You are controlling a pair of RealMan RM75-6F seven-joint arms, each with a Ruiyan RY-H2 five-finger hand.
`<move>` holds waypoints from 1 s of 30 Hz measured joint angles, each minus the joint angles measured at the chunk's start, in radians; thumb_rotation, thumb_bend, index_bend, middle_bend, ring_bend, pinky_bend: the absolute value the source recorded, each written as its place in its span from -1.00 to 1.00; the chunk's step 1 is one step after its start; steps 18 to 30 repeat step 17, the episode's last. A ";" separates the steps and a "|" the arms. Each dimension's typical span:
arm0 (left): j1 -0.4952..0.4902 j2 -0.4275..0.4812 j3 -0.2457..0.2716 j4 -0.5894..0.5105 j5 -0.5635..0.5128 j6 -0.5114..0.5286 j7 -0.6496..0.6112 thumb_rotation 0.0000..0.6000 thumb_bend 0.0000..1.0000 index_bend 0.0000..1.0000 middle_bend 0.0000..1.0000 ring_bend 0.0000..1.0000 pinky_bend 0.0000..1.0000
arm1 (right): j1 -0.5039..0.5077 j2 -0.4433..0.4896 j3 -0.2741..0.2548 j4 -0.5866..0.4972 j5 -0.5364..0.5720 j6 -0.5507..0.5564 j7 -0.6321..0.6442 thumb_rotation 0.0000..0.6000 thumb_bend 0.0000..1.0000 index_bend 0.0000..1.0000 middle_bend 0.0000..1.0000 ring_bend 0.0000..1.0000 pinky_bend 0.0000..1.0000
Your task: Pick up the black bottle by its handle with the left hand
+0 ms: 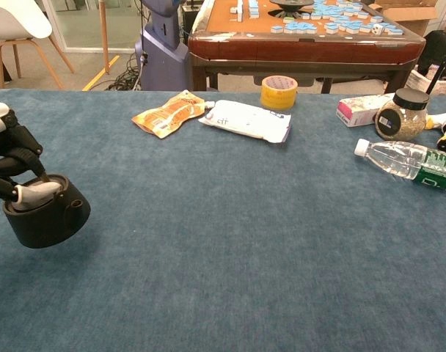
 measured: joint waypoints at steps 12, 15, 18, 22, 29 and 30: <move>0.002 -0.003 -0.001 0.006 0.000 0.004 0.005 1.00 -0.48 1.00 1.00 0.83 0.05 | -0.002 0.000 -0.001 -0.002 -0.001 0.001 -0.001 1.00 -0.62 -0.04 -0.17 -0.41 -0.22; 0.002 -0.003 -0.002 0.006 -0.002 0.004 0.010 1.00 -0.48 1.00 1.00 0.83 0.05 | -0.001 0.000 -0.001 -0.003 -0.001 0.000 -0.002 1.00 -0.62 -0.04 -0.17 -0.41 -0.22; 0.003 -0.002 -0.003 0.007 -0.003 0.005 0.013 1.00 -0.48 1.00 1.00 0.83 0.05 | 0.000 0.000 -0.001 -0.004 -0.002 -0.001 -0.002 1.00 -0.62 -0.04 -0.17 -0.41 -0.22; 0.003 -0.002 -0.003 0.007 -0.003 0.005 0.013 1.00 -0.48 1.00 1.00 0.83 0.05 | 0.000 0.000 -0.001 -0.004 -0.002 -0.001 -0.002 1.00 -0.62 -0.04 -0.17 -0.41 -0.22; 0.003 -0.002 -0.003 0.007 -0.003 0.005 0.013 1.00 -0.48 1.00 1.00 0.83 0.05 | 0.000 0.000 -0.001 -0.004 -0.002 -0.001 -0.002 1.00 -0.62 -0.04 -0.17 -0.41 -0.22; 0.003 -0.002 -0.003 0.007 -0.003 0.005 0.013 1.00 -0.48 1.00 1.00 0.83 0.05 | 0.000 0.000 -0.001 -0.004 -0.002 -0.001 -0.002 1.00 -0.62 -0.04 -0.17 -0.41 -0.22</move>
